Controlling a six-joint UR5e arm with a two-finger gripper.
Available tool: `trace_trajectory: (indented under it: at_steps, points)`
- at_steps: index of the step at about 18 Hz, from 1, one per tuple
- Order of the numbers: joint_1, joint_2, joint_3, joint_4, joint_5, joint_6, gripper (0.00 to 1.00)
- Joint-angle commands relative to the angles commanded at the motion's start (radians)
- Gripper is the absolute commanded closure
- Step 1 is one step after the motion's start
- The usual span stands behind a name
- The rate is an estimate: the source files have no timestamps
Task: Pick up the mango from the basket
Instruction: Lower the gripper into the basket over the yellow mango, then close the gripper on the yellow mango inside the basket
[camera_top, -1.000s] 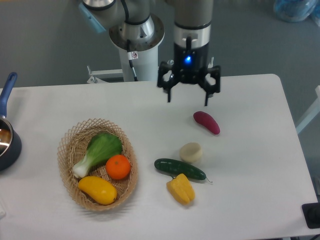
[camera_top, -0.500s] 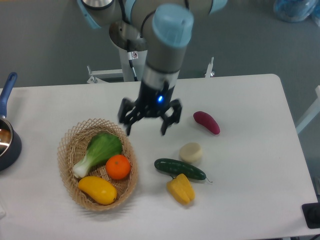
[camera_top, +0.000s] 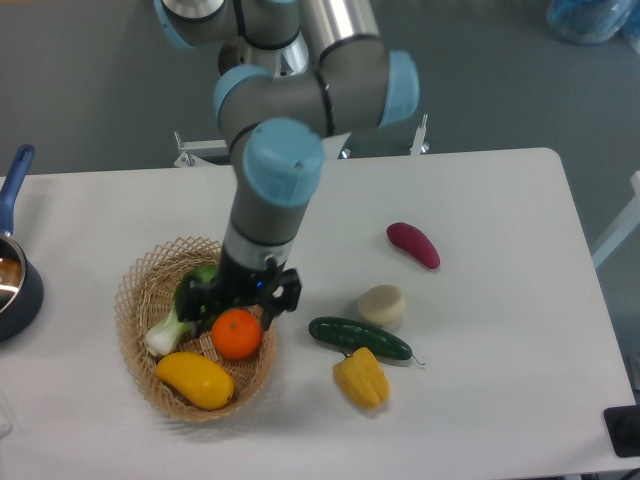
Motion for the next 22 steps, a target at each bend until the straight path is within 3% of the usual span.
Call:
trace_trajectory:
  at_steps: [5, 11, 22]
  points:
    - [-0.087, -0.124, 0.052, 0.005, 0.161, -0.155, 0.00]
    - [-0.104, -0.141, 0.043, 0.089, 0.169, -0.221, 0.00]
    - [-0.111, -0.175, 0.041, 0.091, 0.230, -0.224, 0.00]
